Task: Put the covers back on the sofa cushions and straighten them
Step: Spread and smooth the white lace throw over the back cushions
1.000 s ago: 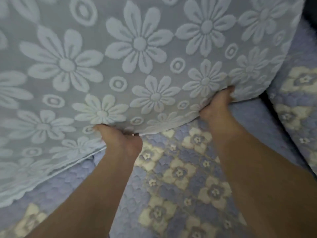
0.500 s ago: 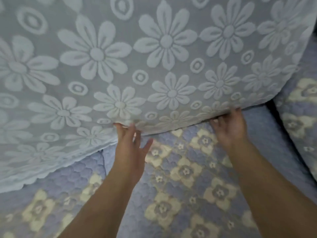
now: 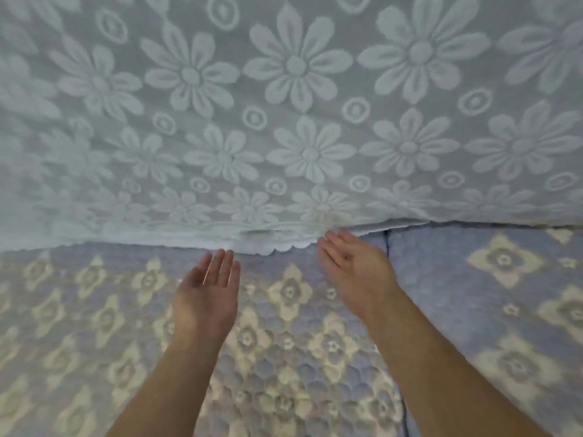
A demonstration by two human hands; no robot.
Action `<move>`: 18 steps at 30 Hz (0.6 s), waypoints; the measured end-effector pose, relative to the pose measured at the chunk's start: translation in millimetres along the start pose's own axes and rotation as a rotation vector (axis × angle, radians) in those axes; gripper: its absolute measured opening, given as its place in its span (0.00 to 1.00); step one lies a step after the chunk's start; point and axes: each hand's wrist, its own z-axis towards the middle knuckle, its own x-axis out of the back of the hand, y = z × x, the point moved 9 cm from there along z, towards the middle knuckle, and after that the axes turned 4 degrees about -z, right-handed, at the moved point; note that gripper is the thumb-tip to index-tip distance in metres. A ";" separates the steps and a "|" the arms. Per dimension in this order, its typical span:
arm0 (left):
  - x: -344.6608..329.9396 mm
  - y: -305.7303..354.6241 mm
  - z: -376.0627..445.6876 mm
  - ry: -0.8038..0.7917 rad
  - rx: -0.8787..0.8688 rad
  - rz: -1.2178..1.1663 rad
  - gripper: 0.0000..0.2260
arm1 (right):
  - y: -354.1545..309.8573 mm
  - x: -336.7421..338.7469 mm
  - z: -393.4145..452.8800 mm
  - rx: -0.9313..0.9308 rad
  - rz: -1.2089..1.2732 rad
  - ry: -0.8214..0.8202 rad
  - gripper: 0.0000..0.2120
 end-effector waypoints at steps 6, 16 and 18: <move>-93.9 28.0 94.9 -0.352 0.143 -0.153 0.30 | -0.8 -34.4 56.8 0.094 0.207 0.024 0.28; -63.3 35.8 143.0 -0.370 0.003 -0.127 0.26 | 2.8 -45.6 97.4 0.317 0.279 -0.082 0.28; -38.0 36.3 134.0 -0.338 0.067 -0.041 0.26 | 0.5 -9.7 72.5 0.324 0.218 -0.083 0.29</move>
